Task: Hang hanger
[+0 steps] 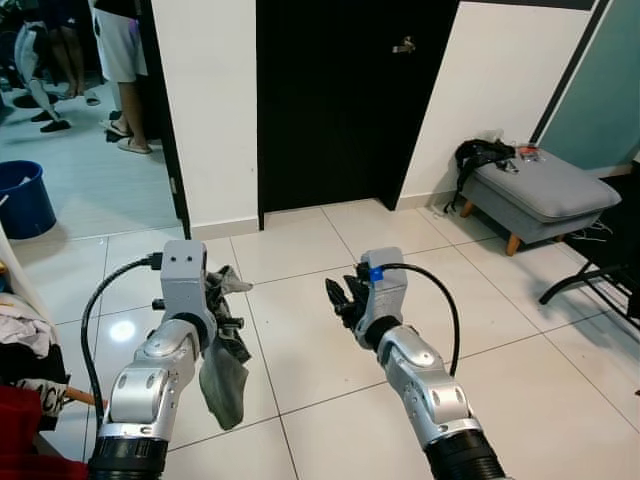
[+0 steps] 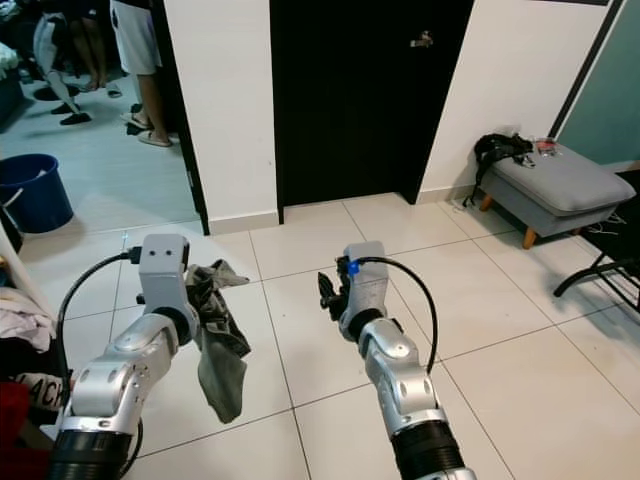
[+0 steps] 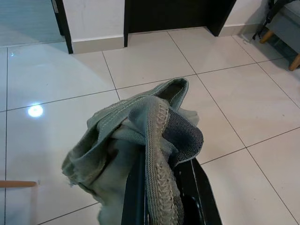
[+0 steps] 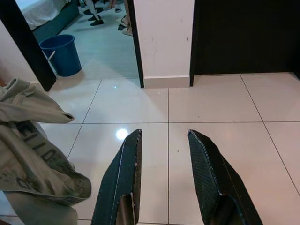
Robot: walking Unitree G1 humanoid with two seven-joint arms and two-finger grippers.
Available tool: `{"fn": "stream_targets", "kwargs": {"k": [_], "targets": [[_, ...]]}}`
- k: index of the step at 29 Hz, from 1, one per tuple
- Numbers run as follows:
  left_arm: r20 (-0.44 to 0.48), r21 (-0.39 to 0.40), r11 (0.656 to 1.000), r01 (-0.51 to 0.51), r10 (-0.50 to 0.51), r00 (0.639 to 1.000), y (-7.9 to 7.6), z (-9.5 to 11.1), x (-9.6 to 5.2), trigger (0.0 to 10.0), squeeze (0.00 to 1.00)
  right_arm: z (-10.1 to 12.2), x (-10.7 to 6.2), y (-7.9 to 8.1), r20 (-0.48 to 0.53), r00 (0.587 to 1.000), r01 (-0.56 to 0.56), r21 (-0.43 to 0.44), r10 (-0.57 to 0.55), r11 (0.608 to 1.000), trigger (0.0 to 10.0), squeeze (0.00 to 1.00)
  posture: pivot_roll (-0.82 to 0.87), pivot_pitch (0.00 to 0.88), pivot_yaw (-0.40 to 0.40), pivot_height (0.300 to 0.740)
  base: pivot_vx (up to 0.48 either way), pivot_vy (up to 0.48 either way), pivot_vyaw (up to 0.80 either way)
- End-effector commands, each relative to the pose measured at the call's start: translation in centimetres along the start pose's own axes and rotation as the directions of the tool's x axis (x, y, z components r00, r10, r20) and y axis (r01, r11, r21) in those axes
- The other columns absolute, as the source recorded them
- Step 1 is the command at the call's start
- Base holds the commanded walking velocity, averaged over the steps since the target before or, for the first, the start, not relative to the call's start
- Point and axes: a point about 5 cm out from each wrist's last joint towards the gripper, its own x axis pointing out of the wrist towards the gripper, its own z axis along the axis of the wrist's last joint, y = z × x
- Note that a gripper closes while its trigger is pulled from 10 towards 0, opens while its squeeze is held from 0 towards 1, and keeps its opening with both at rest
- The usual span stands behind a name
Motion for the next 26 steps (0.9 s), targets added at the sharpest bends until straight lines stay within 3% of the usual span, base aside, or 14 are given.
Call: {"fn": "stream_targets", "kwargs": {"k": [1,26], "targets": [[-0.006,-0.001,1.000,0.011,-0.011,1.000,-0.37,-0.24,-0.15,10.0,0.00,-0.26,0.08,-0.03,-0.014,1.000,0.000,0.006,0.000,1.000,10.0,0.00,0.08,0.000,-0.054,0.740,0.000,0.000,0.00],[0.009,-0.025,0.999,0.023,-0.023,1.000,-0.64,-0.26,-0.20,10.0,0.00,-0.30,0.23,0.00,-0.023,1.000,-0.010,0.010,0.011,1.000,10.0,0.00,0.08,0.000,-0.056,0.740,0.000,0.000,0.00]]}}
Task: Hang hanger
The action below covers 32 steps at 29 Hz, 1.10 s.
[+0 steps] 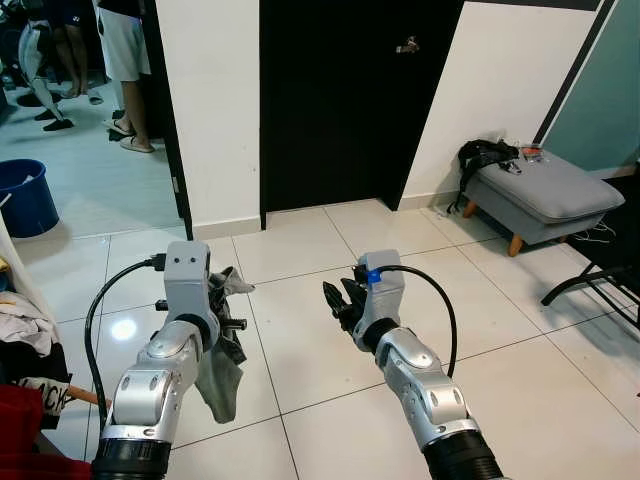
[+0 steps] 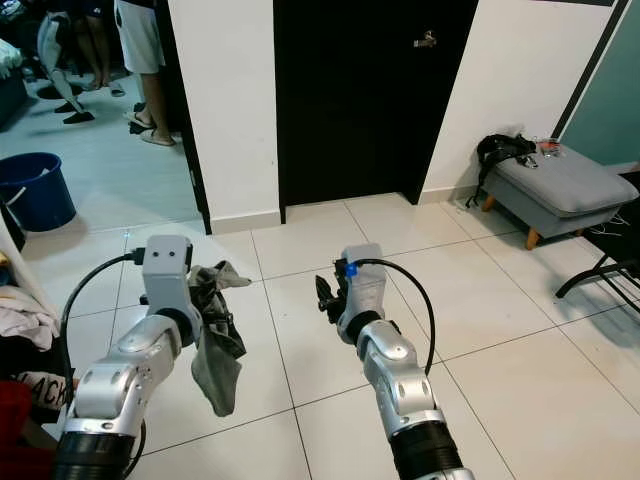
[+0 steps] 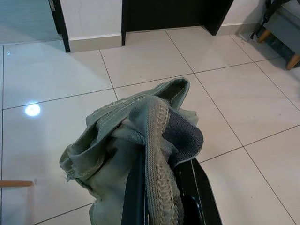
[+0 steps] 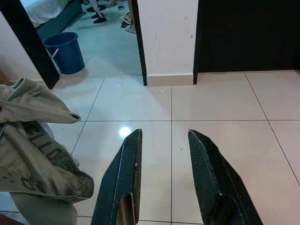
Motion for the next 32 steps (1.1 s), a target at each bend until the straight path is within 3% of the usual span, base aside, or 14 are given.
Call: {"fn": "stream_targets", "kwargs": {"k": [1,16,32], "targets": [[0.010,-0.017,1.000,0.013,-0.012,1.000,-0.23,-0.09,-0.11,10.0,0.00,-0.14,0.18,-0.18,-0.017,1.000,0.003,0.004,-0.003,1.000,10.0,0.00,0.08,0.000,-0.056,0.740,0.000,0.000,0.00],[0.020,-0.030,0.999,0.022,-0.021,1.000,-0.32,-0.03,-0.26,10.0,0.00,-0.11,0.17,-0.38,-0.013,1.000,0.022,0.017,-0.022,1.000,10.0,0.00,0.08,0.000,-0.053,0.740,0.000,0.000,0.00],[0.031,-0.041,0.999,0.024,-0.023,0.999,-0.49,0.41,0.14,10.0,0.00,0.28,0.51,-0.69,-0.005,0.999,0.042,0.024,-0.042,0.999,10.0,0.00,0.07,0.000,-0.040,0.740,0.268,0.000,-0.11]]}}
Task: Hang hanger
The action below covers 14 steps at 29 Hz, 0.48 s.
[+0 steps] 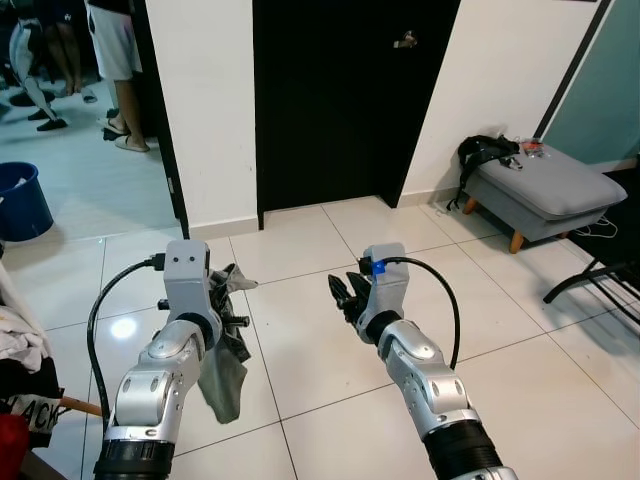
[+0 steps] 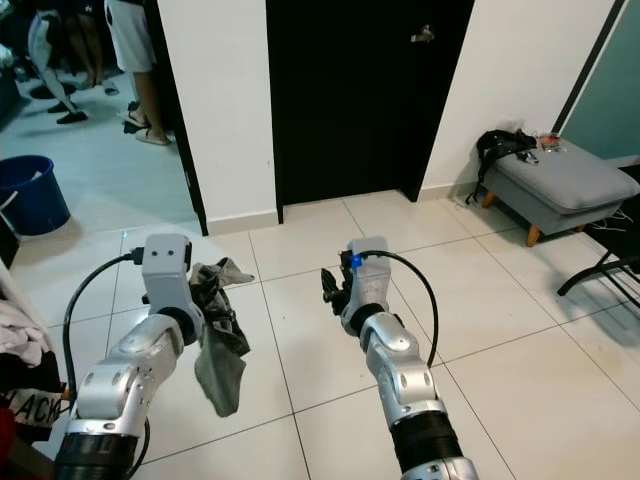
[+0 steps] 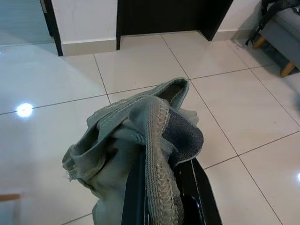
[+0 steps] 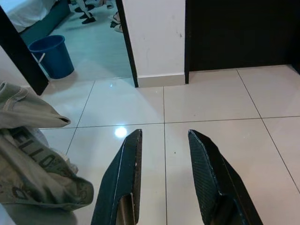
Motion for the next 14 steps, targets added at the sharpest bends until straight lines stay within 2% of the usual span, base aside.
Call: {"fn": "stream_targets", "kwargs": {"k": [1,5,12,14], "targets": [[-0.001,-0.011,1.000,0.013,-0.013,1.000,-0.26,-0.10,0.07,10.0,0.00,-0.28,-0.03,0.05,-0.010,1.000,0.005,0.010,-0.005,1.000,10.0,0.00,0.07,0.000,-0.040,0.740,0.274,0.000,-0.51],[-0.003,-0.010,1.000,0.013,-0.013,1.000,-0.23,-0.15,0.07,10.0,0.00,-0.40,-0.13,0.03,-0.014,1.000,0.005,0.008,-0.005,1.000,10.0,0.00,0.07,0.000,-0.041,0.740,0.272,0.000,-0.58],[-0.008,-0.011,1.000,0.015,-0.015,1.000,-0.30,-0.40,-0.08,10.0,0.00,-0.58,-0.27,-0.08,-0.018,1.000,0.010,0.007,-0.010,1.000,10.0,0.00,0.07,0.000,-0.037,0.740,0.272,0.000,-0.79],[-0.008,-0.010,1.000,0.016,-0.016,1.000,-0.28,-0.40,-0.03,10.0,0.00,-0.56,-0.25,-0.08,-0.018,1.000,0.011,0.007,-0.011,1.000,10.0,0.00,0.07,0.000,-0.037,0.740,0.270,0.000,0.00]]}}
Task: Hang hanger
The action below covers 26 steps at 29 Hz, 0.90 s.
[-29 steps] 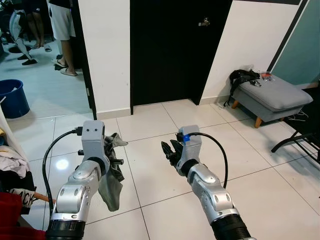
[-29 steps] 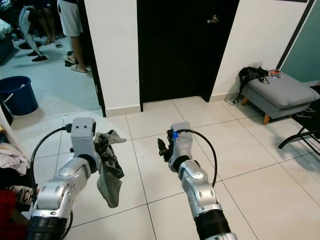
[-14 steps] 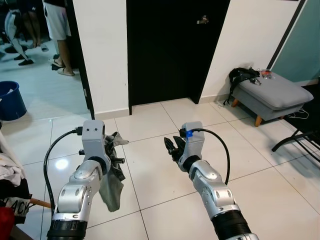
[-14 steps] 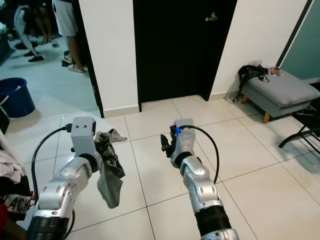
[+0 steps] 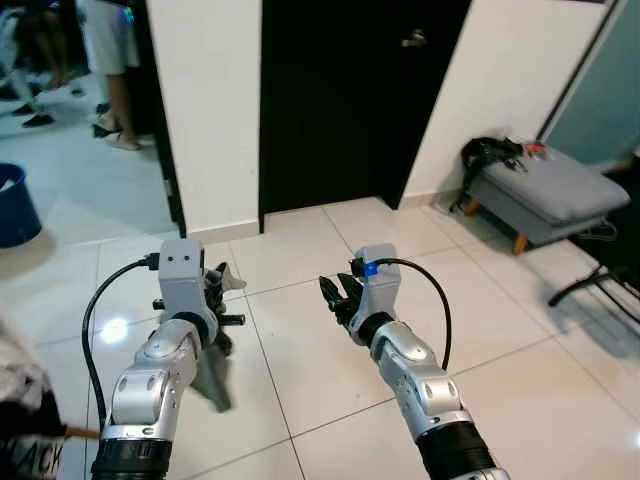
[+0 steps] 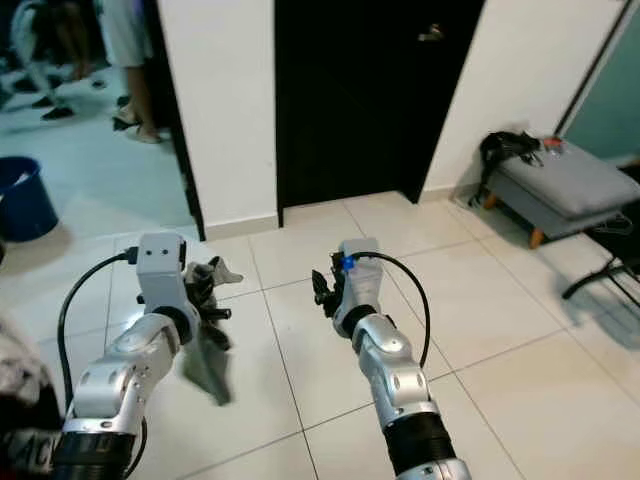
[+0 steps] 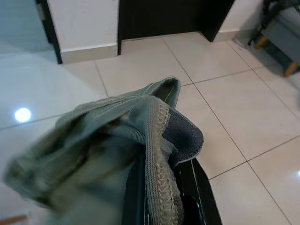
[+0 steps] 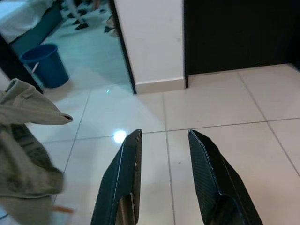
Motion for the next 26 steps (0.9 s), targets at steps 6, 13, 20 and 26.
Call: {"fn": "stream_targets", "kwargs": {"k": [6,13,20,26], "targets": [[-0.007,-0.006,1.000,0.023,-0.023,1.000,-0.56,-0.19,0.10,10.0,0.00,-0.19,-0.21,-0.69,-0.008,1.000,0.027,0.000,-0.027,1.000,10.0,0.00,0.07,0.000,-0.035,0.740,0.273,0.000,-0.27],[-0.007,-0.006,1.000,0.025,-0.025,1.000,-0.60,-0.20,0.09,10.0,0.00,-0.19,-0.24,-0.71,-0.007,1.000,0.029,0.000,-0.029,1.000,10.0,0.00,0.07,0.000,-0.035,0.740,0.272,0.000,-0.23],[-0.011,-0.003,1.000,0.028,-0.028,1.000,-0.60,-0.40,0.07,10.0,0.00,-0.30,-0.26,-0.73,-0.009,1.000,0.028,0.001,-0.028,1.000,10.0,0.00,0.07,0.000,-0.039,0.740,0.267,0.000,-0.69],[-0.011,-0.002,1.000,0.031,-0.031,0.999,-0.62,-0.44,0.06,10.0,0.00,-0.23,-0.20,-0.72,-0.007,1.000,0.027,0.000,-0.027,1.000,10.0,0.00,0.07,0.000,-0.037,0.740,0.266,0.000,-0.67]]}}
